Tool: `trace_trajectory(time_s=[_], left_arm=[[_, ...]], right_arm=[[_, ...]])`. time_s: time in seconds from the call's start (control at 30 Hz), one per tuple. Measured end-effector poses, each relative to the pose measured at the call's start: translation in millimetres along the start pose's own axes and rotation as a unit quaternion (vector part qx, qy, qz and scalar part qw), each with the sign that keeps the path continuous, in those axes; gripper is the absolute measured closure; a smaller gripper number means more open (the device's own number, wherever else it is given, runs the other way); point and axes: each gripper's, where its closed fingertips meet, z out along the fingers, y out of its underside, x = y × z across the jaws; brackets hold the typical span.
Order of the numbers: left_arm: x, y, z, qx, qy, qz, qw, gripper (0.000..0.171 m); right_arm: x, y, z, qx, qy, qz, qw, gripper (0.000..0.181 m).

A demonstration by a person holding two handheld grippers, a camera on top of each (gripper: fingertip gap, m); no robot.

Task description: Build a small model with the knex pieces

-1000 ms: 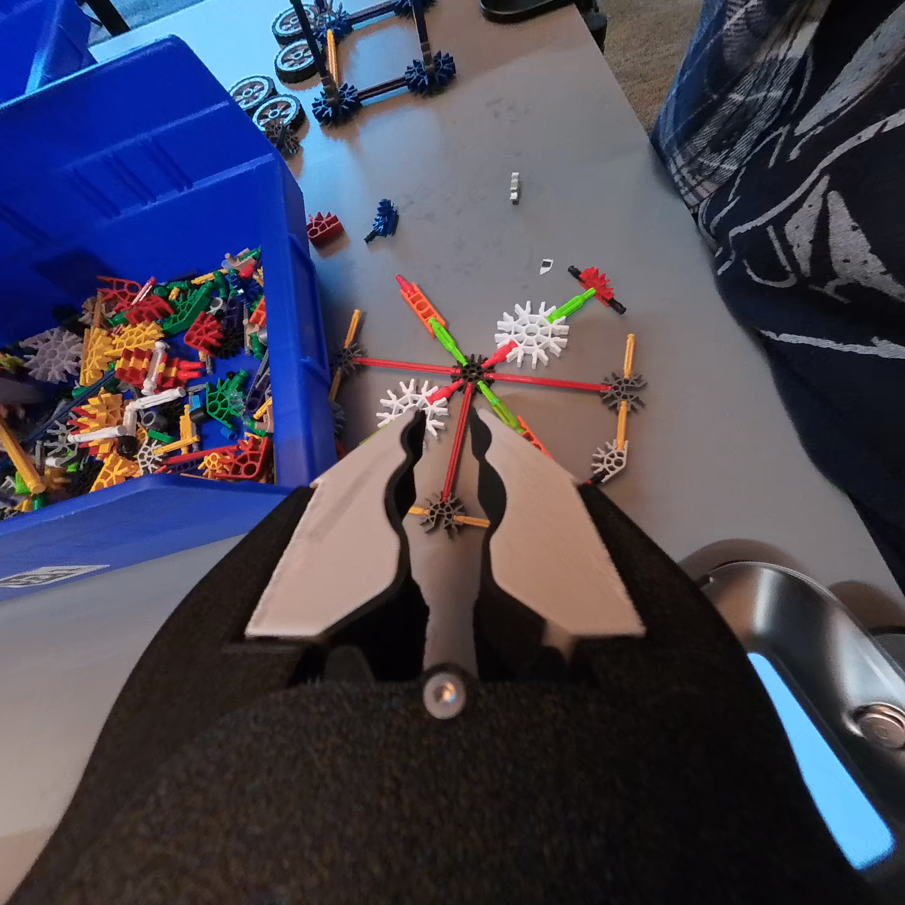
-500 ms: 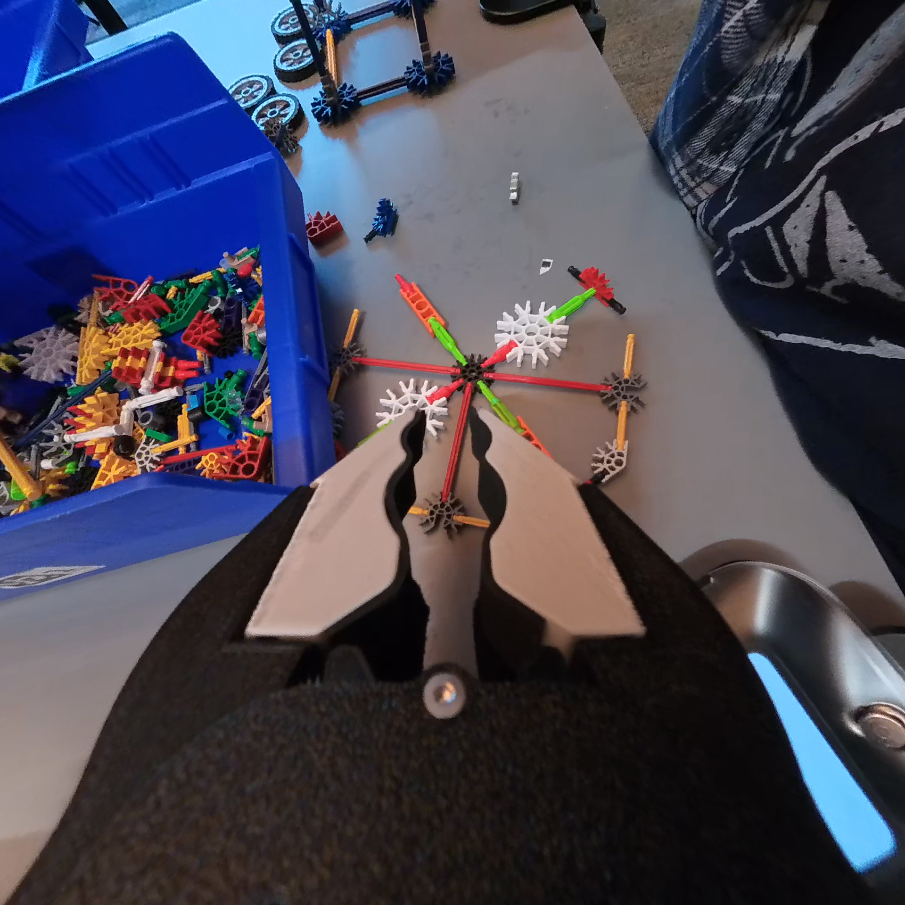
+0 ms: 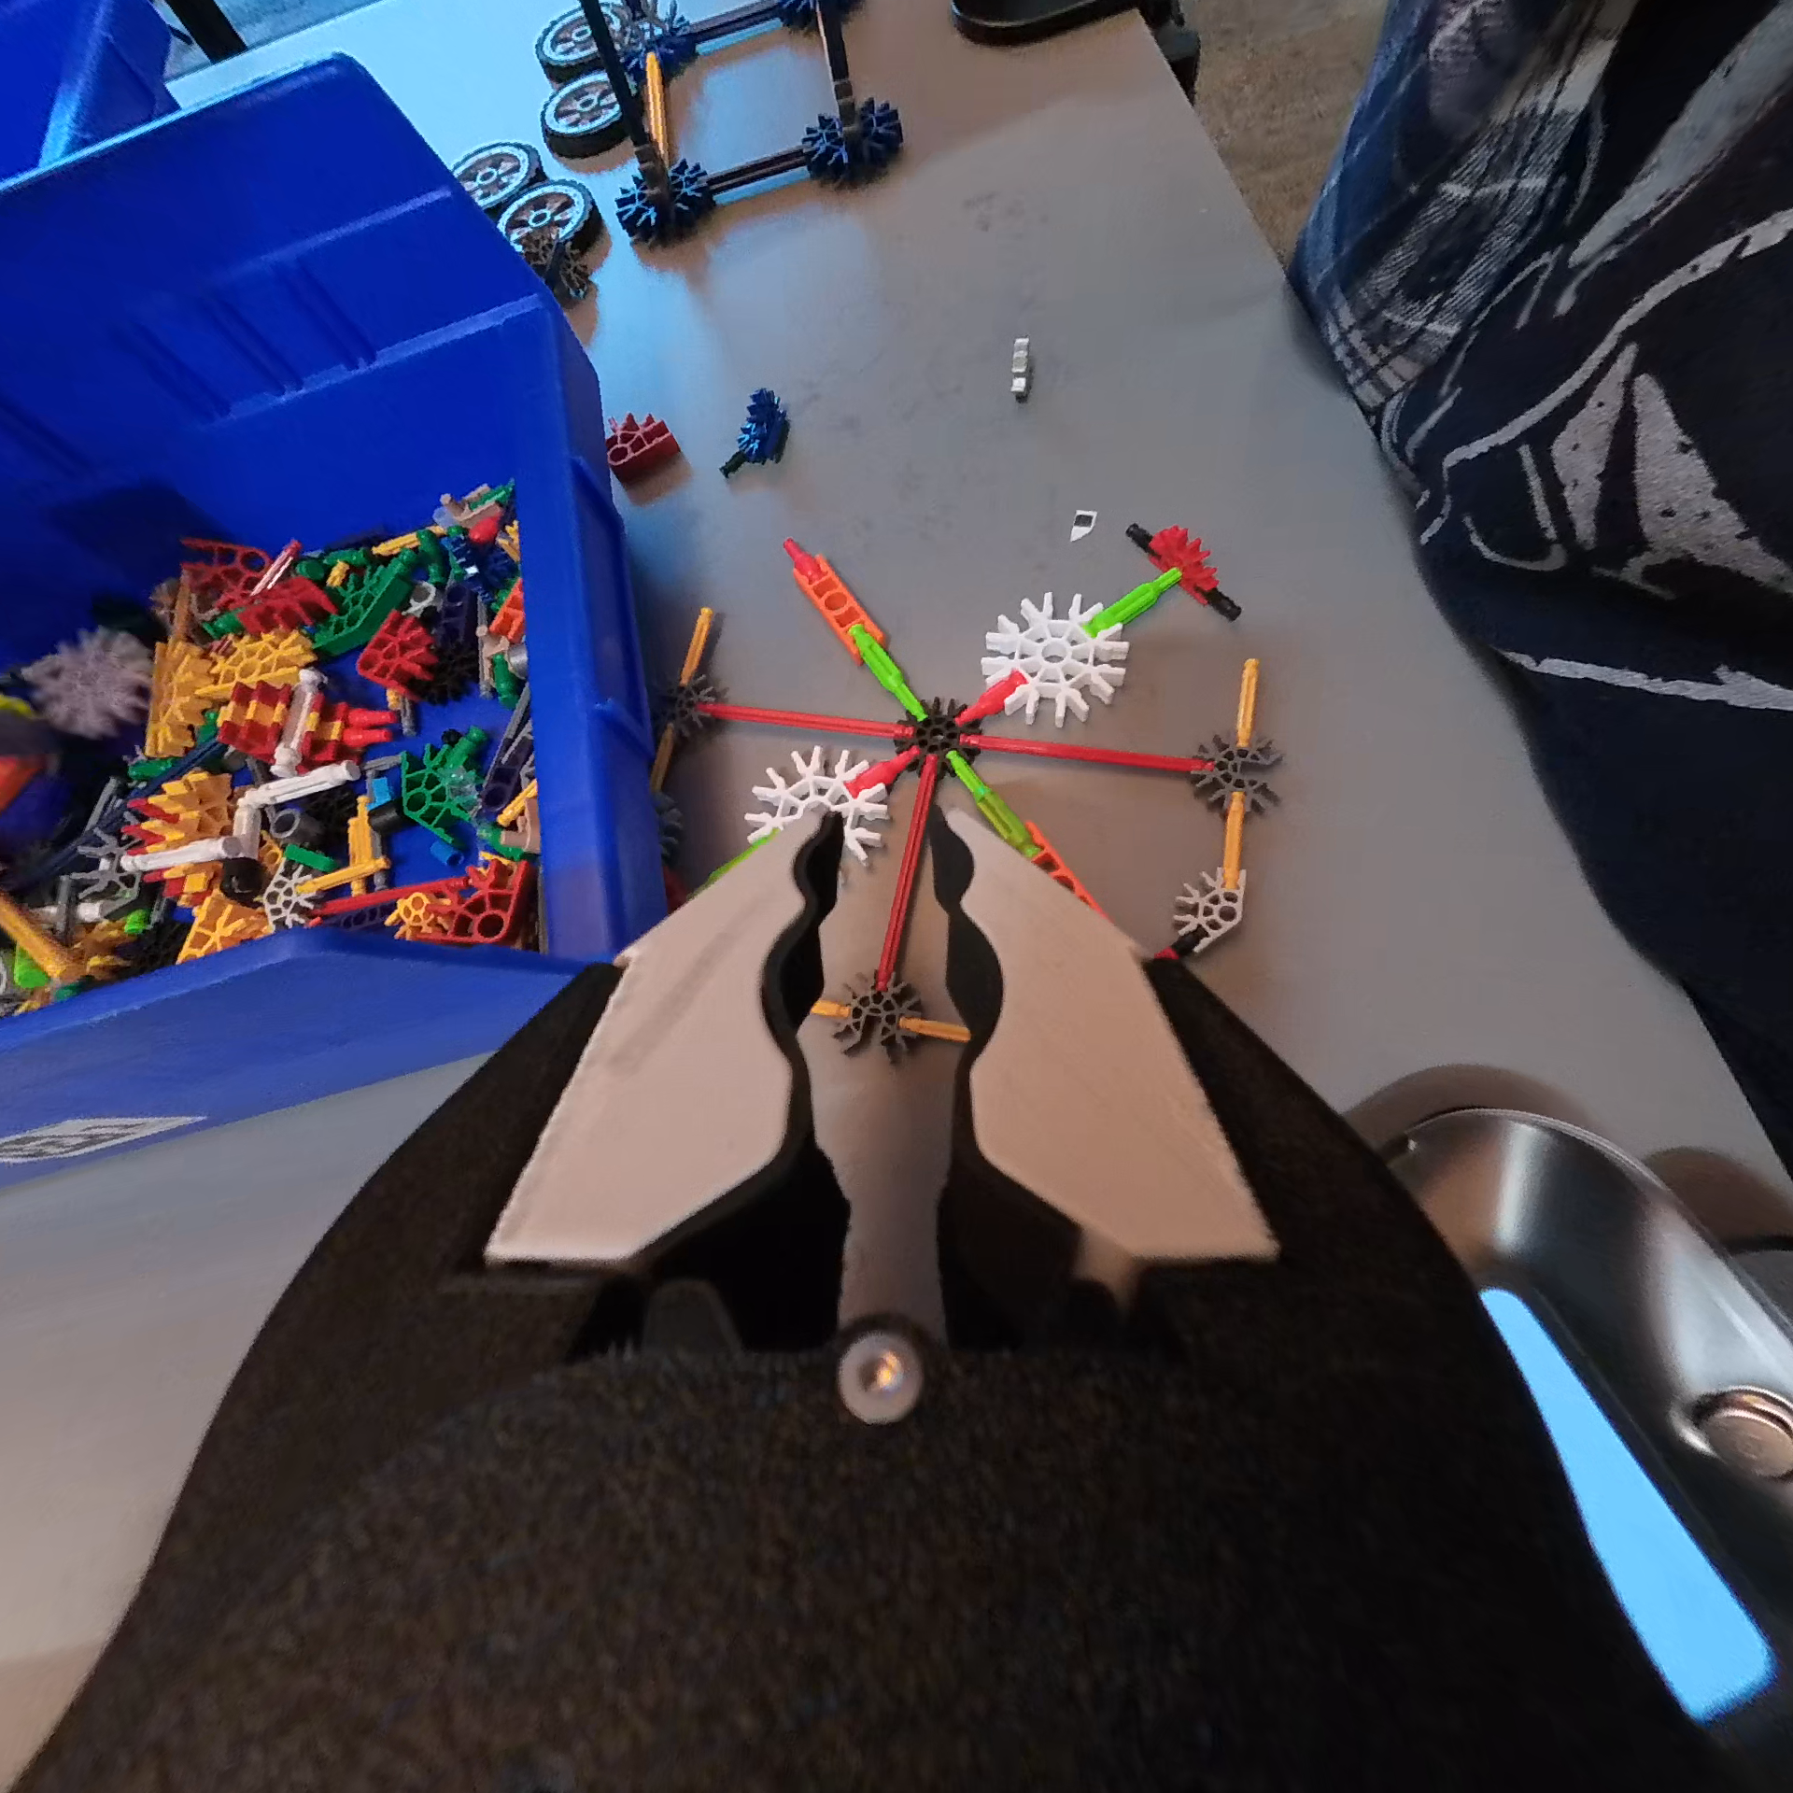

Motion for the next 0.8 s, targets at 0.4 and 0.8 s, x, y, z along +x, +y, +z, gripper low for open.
trace_trajectory(time_s=[0.4, 0.8], left_arm=[[0.0, 0.7, 0.1, -0.002, -0.001, 0.000, 1.000, 0.154], [0.3, -0.5, 0.0, 0.000, -0.001, 0.002, 1.000, 0.154]], right_arm=[[-5.6, -18.7, -21.8, 0.096, -0.037, 0.017, 0.995, 0.181], [-0.8, 2.6, 3.6, 0.043, -0.062, 0.098, 0.992, 0.156]])
